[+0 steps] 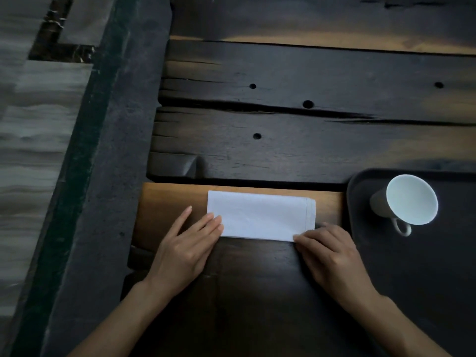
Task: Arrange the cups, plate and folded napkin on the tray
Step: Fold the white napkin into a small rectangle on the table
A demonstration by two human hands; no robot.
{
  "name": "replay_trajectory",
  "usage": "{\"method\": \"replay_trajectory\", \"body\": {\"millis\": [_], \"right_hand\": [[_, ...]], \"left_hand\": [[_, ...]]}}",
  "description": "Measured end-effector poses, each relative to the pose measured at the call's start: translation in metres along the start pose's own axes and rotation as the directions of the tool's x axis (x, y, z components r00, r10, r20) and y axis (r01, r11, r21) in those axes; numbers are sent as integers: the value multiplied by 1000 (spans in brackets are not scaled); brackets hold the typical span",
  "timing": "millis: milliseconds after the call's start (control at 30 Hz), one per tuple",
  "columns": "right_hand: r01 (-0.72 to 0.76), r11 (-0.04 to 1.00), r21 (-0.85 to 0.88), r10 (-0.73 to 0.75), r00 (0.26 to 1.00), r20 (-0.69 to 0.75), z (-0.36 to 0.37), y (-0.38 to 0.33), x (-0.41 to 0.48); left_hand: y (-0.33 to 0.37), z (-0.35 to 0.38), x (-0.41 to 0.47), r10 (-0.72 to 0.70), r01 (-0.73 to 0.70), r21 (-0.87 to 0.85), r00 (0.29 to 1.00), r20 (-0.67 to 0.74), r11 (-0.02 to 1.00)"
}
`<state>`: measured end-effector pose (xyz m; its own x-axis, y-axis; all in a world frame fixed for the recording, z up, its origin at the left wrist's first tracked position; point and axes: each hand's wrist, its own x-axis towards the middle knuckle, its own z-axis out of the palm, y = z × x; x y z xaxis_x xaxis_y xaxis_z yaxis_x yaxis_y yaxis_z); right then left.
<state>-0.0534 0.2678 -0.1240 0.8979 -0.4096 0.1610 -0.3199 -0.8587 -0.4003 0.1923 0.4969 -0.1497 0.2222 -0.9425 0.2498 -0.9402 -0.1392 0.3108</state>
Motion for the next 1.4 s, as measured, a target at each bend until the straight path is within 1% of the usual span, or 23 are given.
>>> {"method": "replay_trajectory", "body": {"millis": [100, 167, 200, 267, 300, 333, 367, 433, 500, 567, 633, 733, 833, 967, 1167, 1300, 1333, 1400], "right_hand": [[-110, 994, 24, 112, 989, -97, 6, -26, 12], [-149, 981, 122, 164, 978, -129, 13, -51, 35], [-182, 963, 198, 207, 971, -117, 18, -63, 49], [-277, 890, 363, 301, 954, -9, 29, -88, 76], [-327, 851, 412, 327, 942, 73, 35, -98, 87], [-364, 830, 423, 335, 931, 145, 42, -104, 95], [-383, 833, 399, 331, 923, 195, 49, -107, 99], [-384, 880, 279, 315, 912, 262, 60, -106, 101], [-343, 931, 123, 296, 909, 293, 66, -101, 98], [-289, 957, 12, 273, 914, 300, 68, -95, 92], [-258, 964, -58, 263, 914, 310, 65, -84, 84], [-255, 949, -187, 302, 907, 294, 54, -58, 69], [-275, 919, -282, 348, 903, 253, 48, -38, 57], [-281, 915, -289, 348, 912, 215, 49, -31, 53], [-318, 904, -287, 381, 904, 196, 49, -34, 55], [-350, 875, -335, 421, 891, 169, 43, -44, 58], [-345, 882, -322, 410, 898, 160, 42, -49, 61], [-291, 921, -259, 342, 923, 176, 44, -59, 66]], "left_hand": [[18, 0, 11, -42, 42, 0, 999, -30, 999], [32, 1, 32, -90, 90, 18, 996, 7, 996], [38, 3, 44, -133, 131, 32, 990, 49, 991], [48, 10, 65, -204, 197, 61, 964, 168, 979], [51, 15, 73, -213, 193, 105, 950, 229, 975], [53, 20, 77, -203, 163, 163, 942, 268, 973], [52, 24, 77, -188, 127, 215, 938, 293, 968], [49, 30, 76, -180, 97, 258, 930, 320, 961], [44, 32, 75, -173, 80, 270, 923, 344, 960], [41, 34, 74, -159, 55, 277, 916, 369, 959], [42, 34, 74, -175, 83, 245, 908, 381, 966], [41, 32, 74, -240, 188, 177, 908, 343, 966], [36, 29, 67, -272, 222, 184, 907, 321, 957], [30, 27, 55, -367, 315, 211, 883, 292, 925], [33, 25, 55, -383, 339, 190, 875, 294, 921], [44, 22, 60, -438, 387, 222, 856, 273, 895], [47, 21, 64, -439, 388, 225, 859, 263, 894], [53, 24, 72, -386, 344, 190, 881, 274, 919]]}}
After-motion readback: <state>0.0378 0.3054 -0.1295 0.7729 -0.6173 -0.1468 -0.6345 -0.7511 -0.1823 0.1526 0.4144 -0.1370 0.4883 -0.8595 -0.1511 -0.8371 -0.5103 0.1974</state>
